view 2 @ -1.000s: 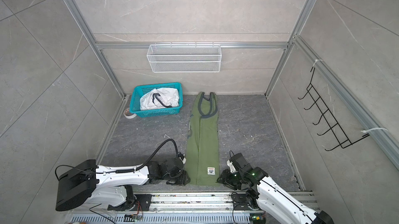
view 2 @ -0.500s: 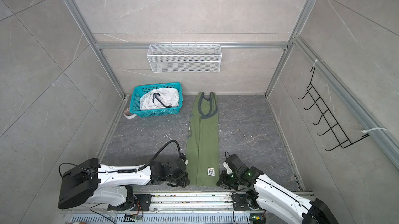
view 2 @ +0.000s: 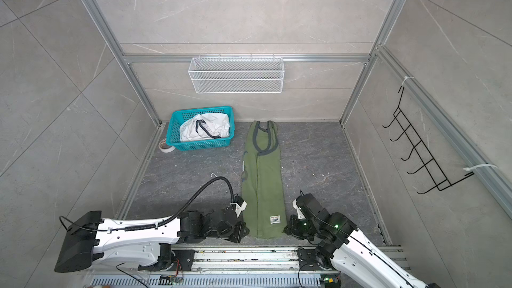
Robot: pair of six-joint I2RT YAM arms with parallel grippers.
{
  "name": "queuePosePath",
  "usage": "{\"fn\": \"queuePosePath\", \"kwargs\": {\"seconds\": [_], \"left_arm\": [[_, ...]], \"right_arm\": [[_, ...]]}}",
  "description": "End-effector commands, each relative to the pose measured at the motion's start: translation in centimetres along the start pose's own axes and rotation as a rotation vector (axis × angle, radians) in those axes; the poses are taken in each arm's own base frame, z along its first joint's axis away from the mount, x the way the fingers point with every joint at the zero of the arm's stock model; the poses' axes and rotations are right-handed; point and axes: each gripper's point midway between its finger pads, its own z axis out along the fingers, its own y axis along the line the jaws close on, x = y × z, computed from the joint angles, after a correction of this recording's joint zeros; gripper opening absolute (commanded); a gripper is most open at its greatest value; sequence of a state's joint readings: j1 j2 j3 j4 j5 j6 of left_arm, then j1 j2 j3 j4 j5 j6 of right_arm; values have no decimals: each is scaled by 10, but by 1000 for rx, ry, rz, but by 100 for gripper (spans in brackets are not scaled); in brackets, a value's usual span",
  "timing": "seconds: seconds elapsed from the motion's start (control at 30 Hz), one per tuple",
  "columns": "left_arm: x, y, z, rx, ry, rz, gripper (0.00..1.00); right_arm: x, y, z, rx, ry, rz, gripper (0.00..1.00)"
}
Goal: Fold and stack the tank tops
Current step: 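Grasp the label end with both grippers and lift it toward the robot, then fold the held end away from the robot onto the strip with both grippers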
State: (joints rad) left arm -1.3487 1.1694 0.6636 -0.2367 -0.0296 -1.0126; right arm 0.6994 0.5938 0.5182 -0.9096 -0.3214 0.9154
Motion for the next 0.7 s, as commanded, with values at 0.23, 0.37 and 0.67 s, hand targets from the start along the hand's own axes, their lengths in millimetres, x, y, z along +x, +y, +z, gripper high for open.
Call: {"fn": "queuePosePath", "kwargs": {"seconds": [0.23, 0.37, 0.67], "left_arm": [[-109, 4, -30, -53, -325, -4, 0], [-162, 12, -29, -28, -382, -58, 0], [-252, 34, -17, -123, -413, -61, 1]], "right_arm": [[-87, 46, -14, 129, -230, -164, 0], [-142, 76, -22, 171, -326, -244, 0], [-247, 102, -11, 103, -381, -230, 0]]}}
